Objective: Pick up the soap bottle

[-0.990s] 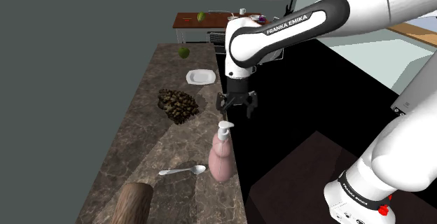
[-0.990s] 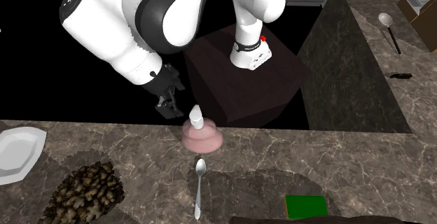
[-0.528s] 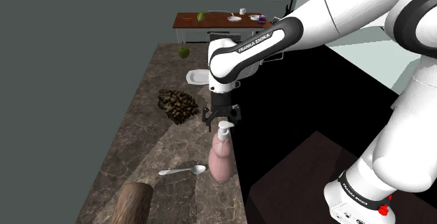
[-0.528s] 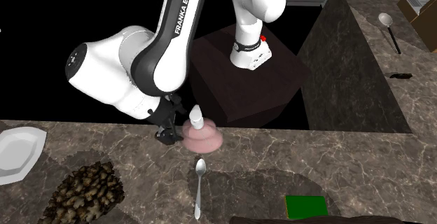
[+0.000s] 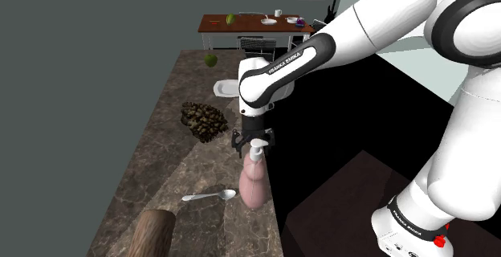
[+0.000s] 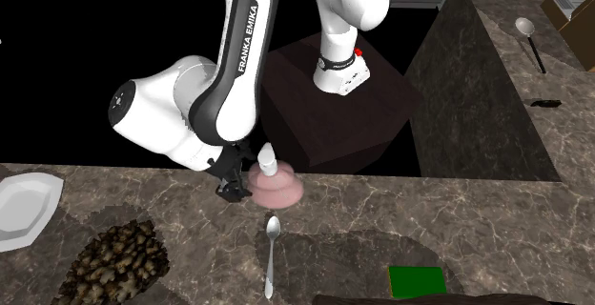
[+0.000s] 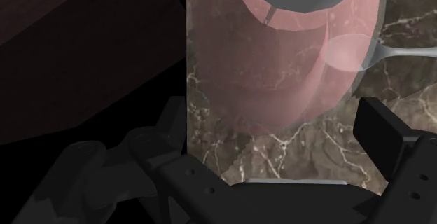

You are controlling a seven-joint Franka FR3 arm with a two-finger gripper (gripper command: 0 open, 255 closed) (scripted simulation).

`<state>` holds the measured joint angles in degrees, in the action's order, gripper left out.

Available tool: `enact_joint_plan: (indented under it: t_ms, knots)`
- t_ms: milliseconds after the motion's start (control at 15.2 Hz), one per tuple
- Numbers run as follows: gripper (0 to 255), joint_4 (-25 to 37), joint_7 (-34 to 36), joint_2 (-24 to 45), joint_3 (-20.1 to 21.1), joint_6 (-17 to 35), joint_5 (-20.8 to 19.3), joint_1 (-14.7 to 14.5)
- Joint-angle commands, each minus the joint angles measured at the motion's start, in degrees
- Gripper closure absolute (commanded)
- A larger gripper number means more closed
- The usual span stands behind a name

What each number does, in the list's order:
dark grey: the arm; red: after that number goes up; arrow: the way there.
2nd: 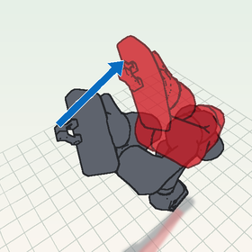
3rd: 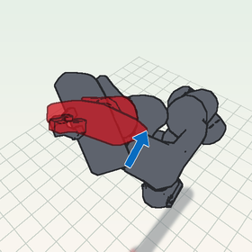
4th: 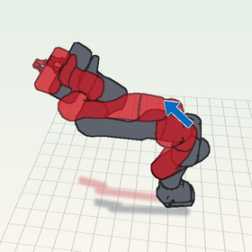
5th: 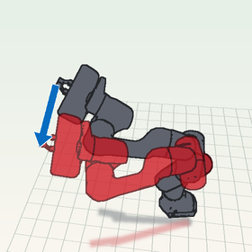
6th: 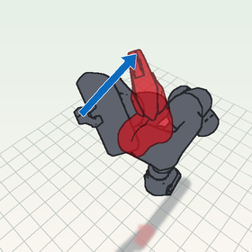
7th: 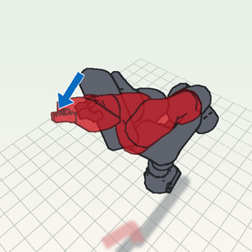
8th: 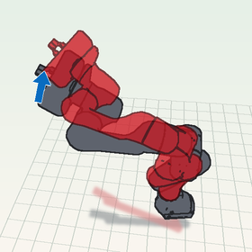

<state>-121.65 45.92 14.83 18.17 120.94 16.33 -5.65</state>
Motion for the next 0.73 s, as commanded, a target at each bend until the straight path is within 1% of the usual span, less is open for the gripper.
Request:
enact_joint_plan:
  t_ms: [0,594,660]
  knots:
    - [255,0.0,0.0,0.3,0.0,0.4,0.0,-0.1]
    - [255,0.0,0.0,0.2,0.0,0.3,0.0,-0.1]
    - [255,0.1,0.1,-0.3,0.0,-0.3,0.0,0.0]
